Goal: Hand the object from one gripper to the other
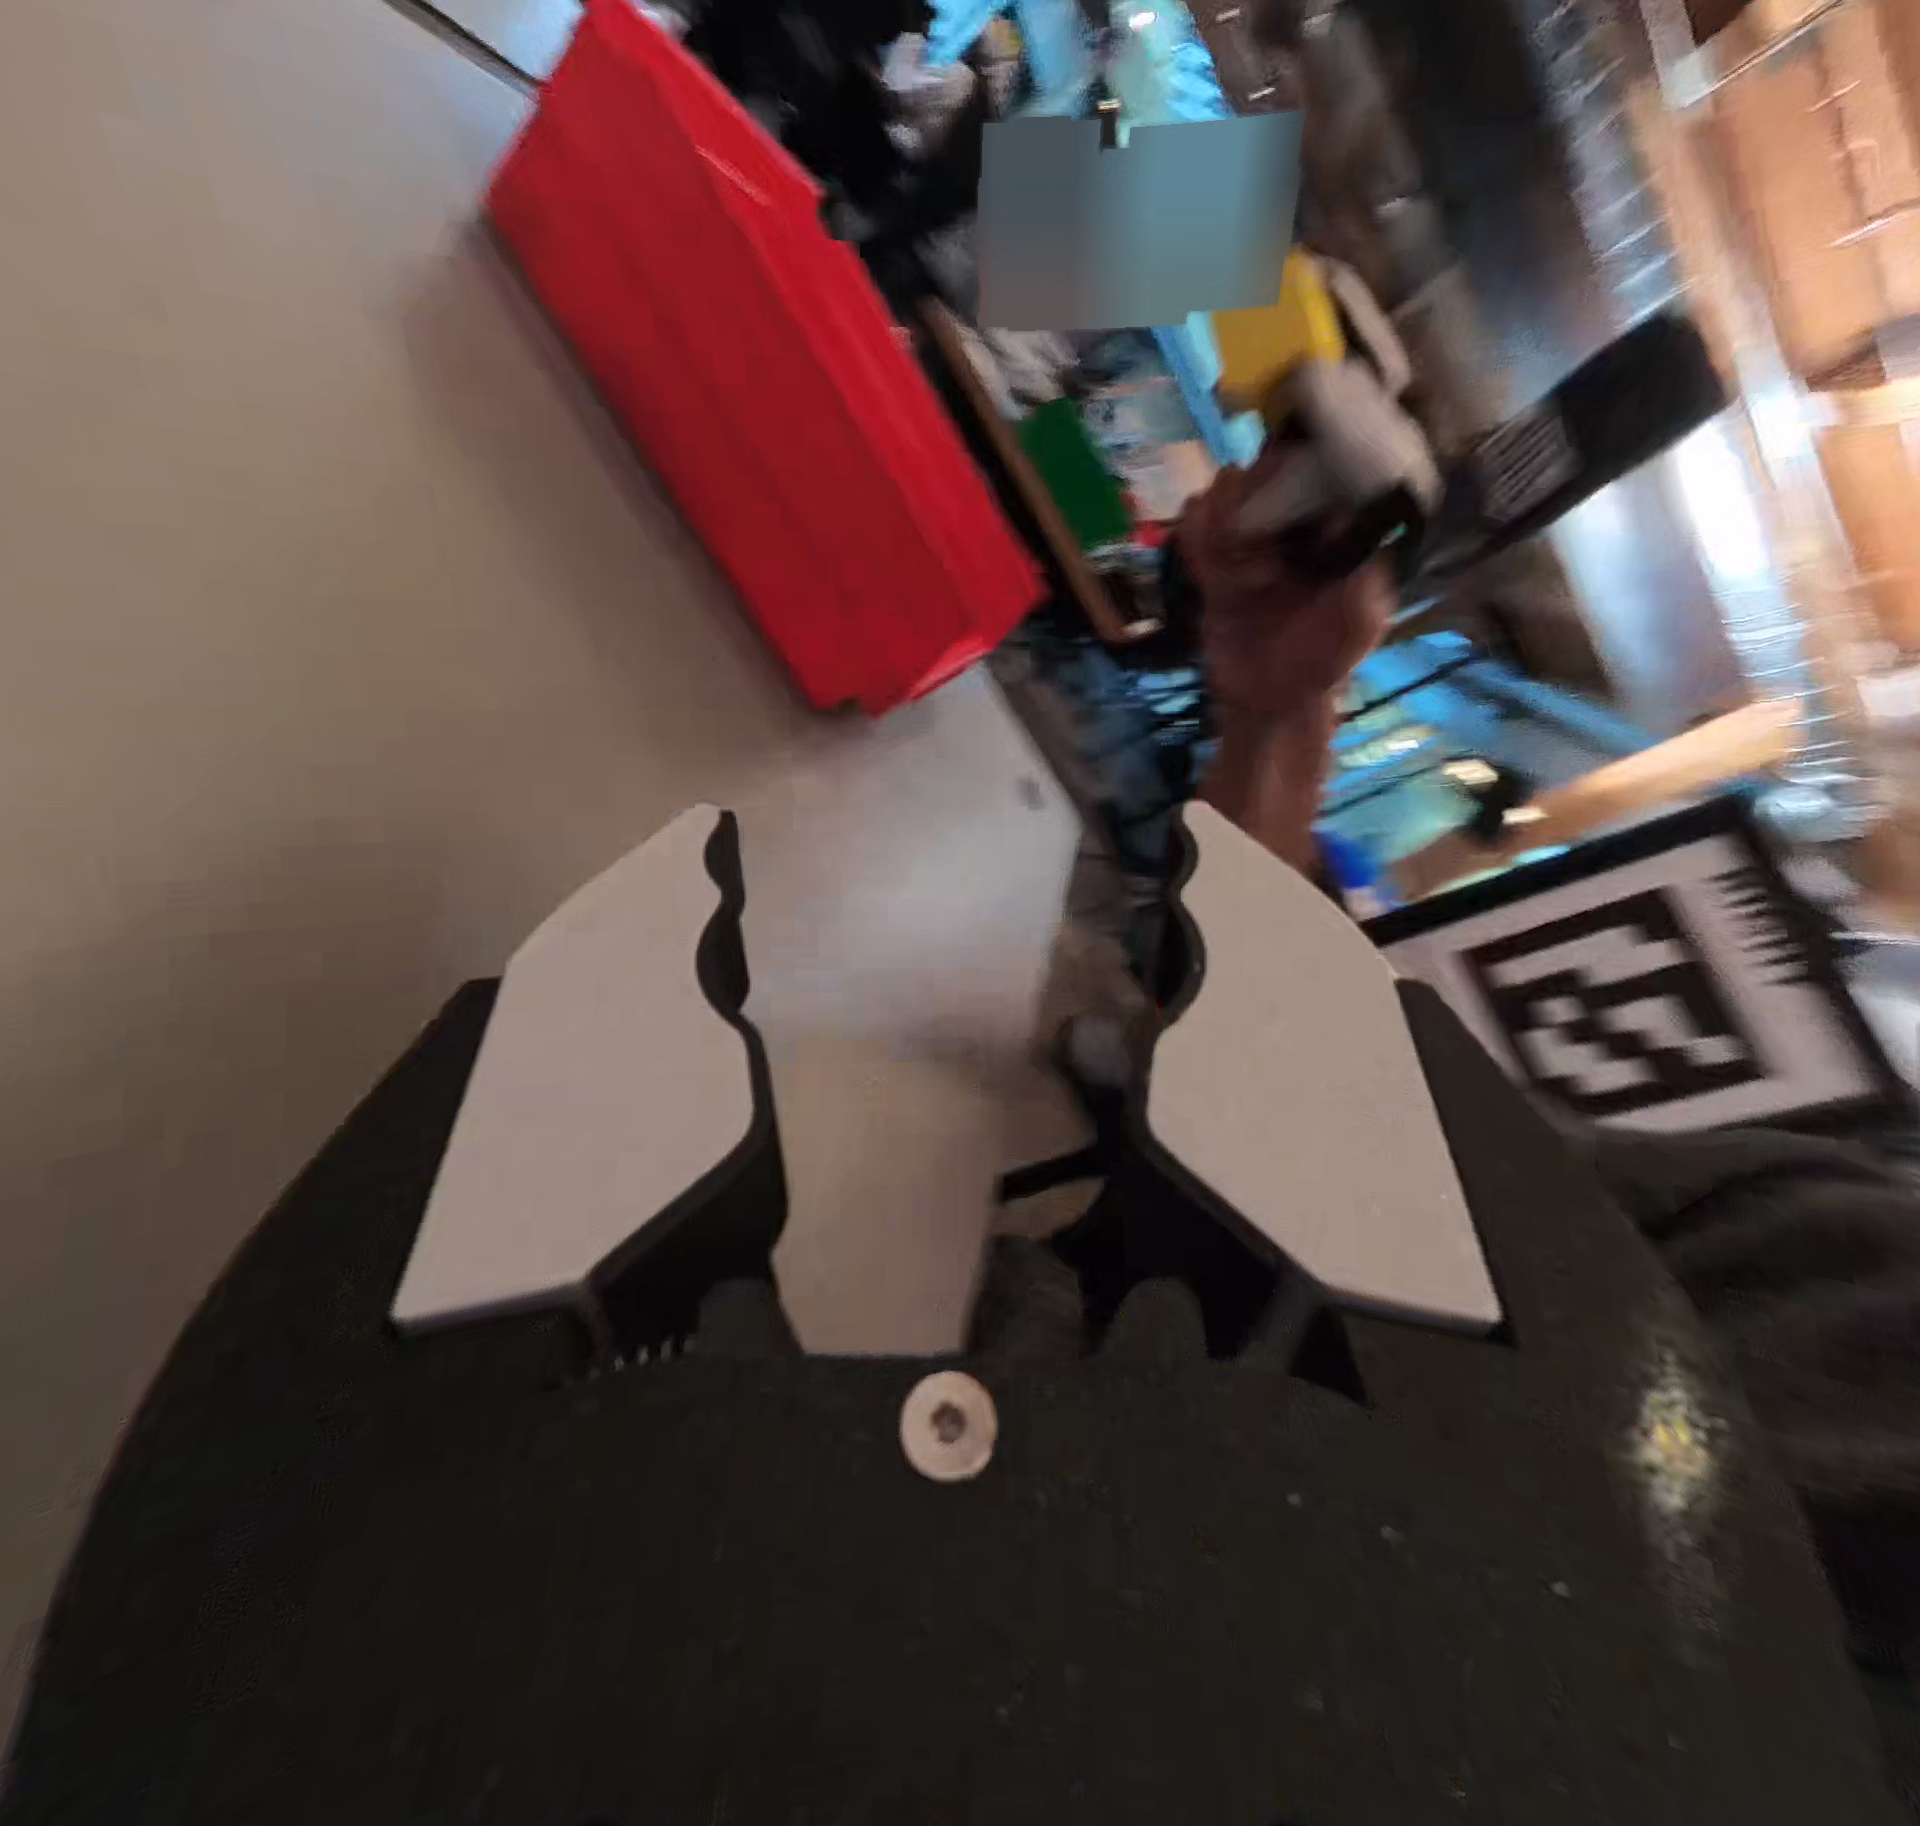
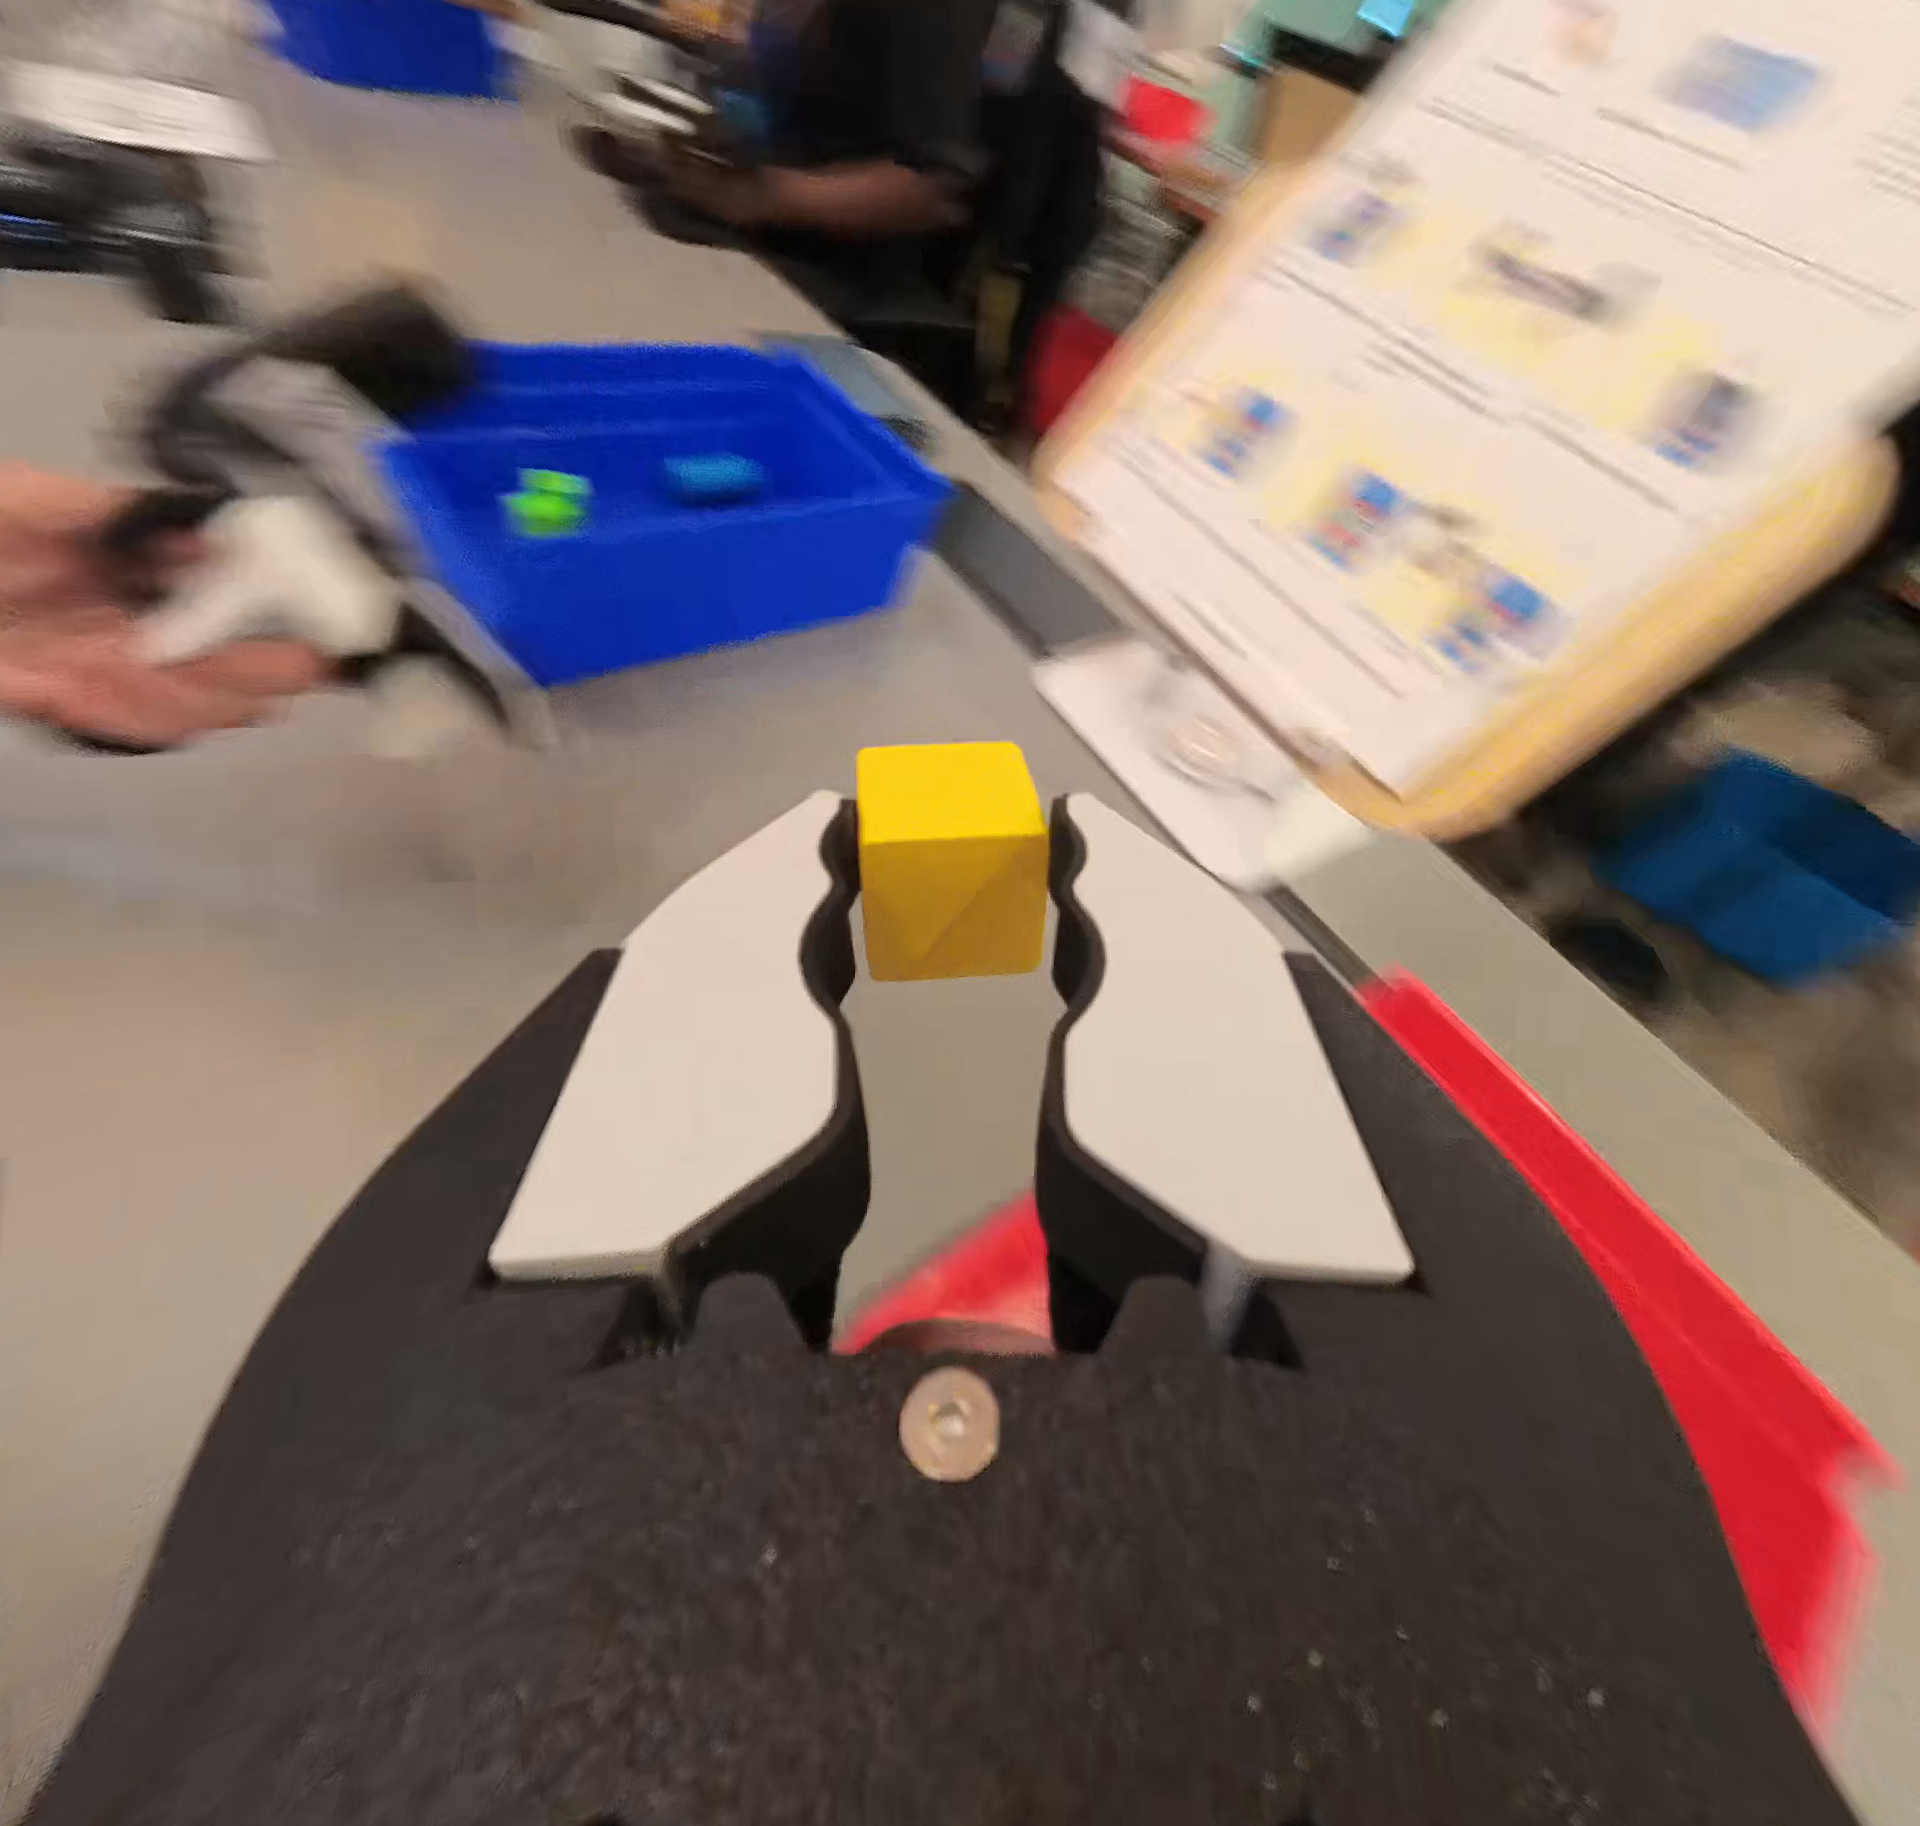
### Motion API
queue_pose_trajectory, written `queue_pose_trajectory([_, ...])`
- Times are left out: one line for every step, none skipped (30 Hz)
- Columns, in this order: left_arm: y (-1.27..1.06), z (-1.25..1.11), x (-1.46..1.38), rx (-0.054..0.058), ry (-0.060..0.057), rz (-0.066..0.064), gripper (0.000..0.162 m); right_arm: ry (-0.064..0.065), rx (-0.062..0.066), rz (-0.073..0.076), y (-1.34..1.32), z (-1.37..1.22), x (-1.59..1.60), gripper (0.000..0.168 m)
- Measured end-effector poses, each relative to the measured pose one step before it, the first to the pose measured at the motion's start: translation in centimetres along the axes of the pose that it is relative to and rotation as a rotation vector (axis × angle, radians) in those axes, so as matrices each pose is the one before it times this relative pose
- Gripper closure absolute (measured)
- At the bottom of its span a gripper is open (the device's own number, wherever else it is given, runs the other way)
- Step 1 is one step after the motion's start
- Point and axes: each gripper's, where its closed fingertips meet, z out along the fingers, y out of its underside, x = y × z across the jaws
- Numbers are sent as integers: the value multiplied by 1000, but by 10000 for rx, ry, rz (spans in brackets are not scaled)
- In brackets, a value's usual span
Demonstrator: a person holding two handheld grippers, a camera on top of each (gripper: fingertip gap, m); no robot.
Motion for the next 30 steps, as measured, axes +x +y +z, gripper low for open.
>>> queue_pose_trajectory([1393, -878, -545, -26, -715, 588, 85, 1048, -569, 444, 1329, -1254, 2766, 134])
queue_pose_trajectory([1166, -828, -257, 21, -478, 404, 85, 936, -832, 477, 1914, -755, 2652, 134])
queue_pose_trajectory([876, -763, -71, 113, -284, 265, 85, 906, -912, 294, 2215, -245, 2536, 134])
queue_pose_trajectory([741, -681, -107, 108, -228, 137, 87, 807, -939, 237, 2349, 247, 2240, 134])
queue_pose_trajectory([678, -539, -157, 48, -177, 54, 89, 453, -984, 389, 2372, 683, 1625, 134])
queue_pose_trajectory([600, -371, -170, -10, -109, -11, 89, 112, -964, 510, 2204, 962, 1021, 134])
queue_pose_trajectory([546, -225, -167, -95, -52, -73, 90, 84, -791, 453, 1756, 1073, 860, 134])
queue_pose_trajectory([422, -99, -99, -131, 35, -100, 90, 186, -689, 374, 1441, 1114, 813, 134])
queue_pose_trajectory([170, -58, 68, -63, 124, -77, 90, 113, -672, 276, 1216, 1154, 570, 134])
queue_pose_trajectory([12, -27, 94, -10, 109, -46, 91, 30, -632, 230, 998, 1130, 318, 134])
queue_pose_trajectory([19, 7, 19, -45, 39, -9, 92, 6, -523, 112, 741, 1044, 97, 134])
queue_pose_trajectory([113, 19, -37, -103, -2, 45, 92, 66, -396, 27, 501, 907, 34, 134])
queue_pose_trajectory([157, 16, -57, -122, -21, 93, 92, 164, -279, -92, 275, 747, 75, 134])
queue_pose_trajectory([81, -30, -61, -63, -53, 117, 93, 254, -170, -124, 91, 595, 137, 134])
queue_pose_trajectory([2, -62, -43, -20, -68, 105, 93, 182, -218, -75, 132, 535, 56, 134])
queue_pose_trajectory([-45, -71, 47, -33, -19, 79, 93, 136, -304, -34, 258, 497, 17, 134])
queue_pose_trajectory([-59, -71, 131, -40, 33, 68, 93, 184, -312, -67, 283, 467, 102, 134])
queue_pose_trajectory([-111, -92, 120, -7, 26, 74, 93, 218, -263, -92, 245, 432, 158, 134])
queue_pose_trajectory([-118, -97, 49, 21, -18, 82, 93, 132, -248, -87, 196, 431, 66, 134])
queue_pose_trajectory([-83, -82, 5, 2, -33, 85, 93, 85, -234, -62, 160, 425, 46, 134])
queue_pose_trajectory([-24, -48, -6, -25, -21, 81, 94, 109, -235, -58, 145, 404, 126, 134])
queue_pose_trajectory([36, 2, -49, -42, -25, 56, 94, 68, -196, -87, 69, 397, 79, 134])
queue_pose_trajectory([70, 28, -45, -49, -19, 34, 94, 27, -141, -92, -21, 370, 26, 134])
queue_pose_trajectory([71, 51, 2, -47, 14, 28, 94, 100, -197, -70, 29, 332, 180, 134])
queue_pose_trajectory([62, 56, 28, -40, 32, 23, 94, 43, -184, -96, 6, 278, 109, 134])
queue_pose_trajectory([55, 69, 22, -35, 24, 20, 94, -82, -95, -66, -76, 250, -85, 134])
queue_pose_trajectory([64, 72, -15, -44, -5, 24, 94, -68, -92, 28, -13, 266, -74, 134])
queue_pose_trajectory([74, 60, -49, -46, -25, 42, 94, 12, -120, 49, 87, 265, 21, 134])
queue_pose_trajectory([55, 51, -48, -36, -32, 53, 94, 52, -22, 35, 16, 191, 75, 134])
queue_pose_trajectory([47, 22, -64, -32, -44, 51, 94, 34, -39, 66, 58, 123, 65, 134])
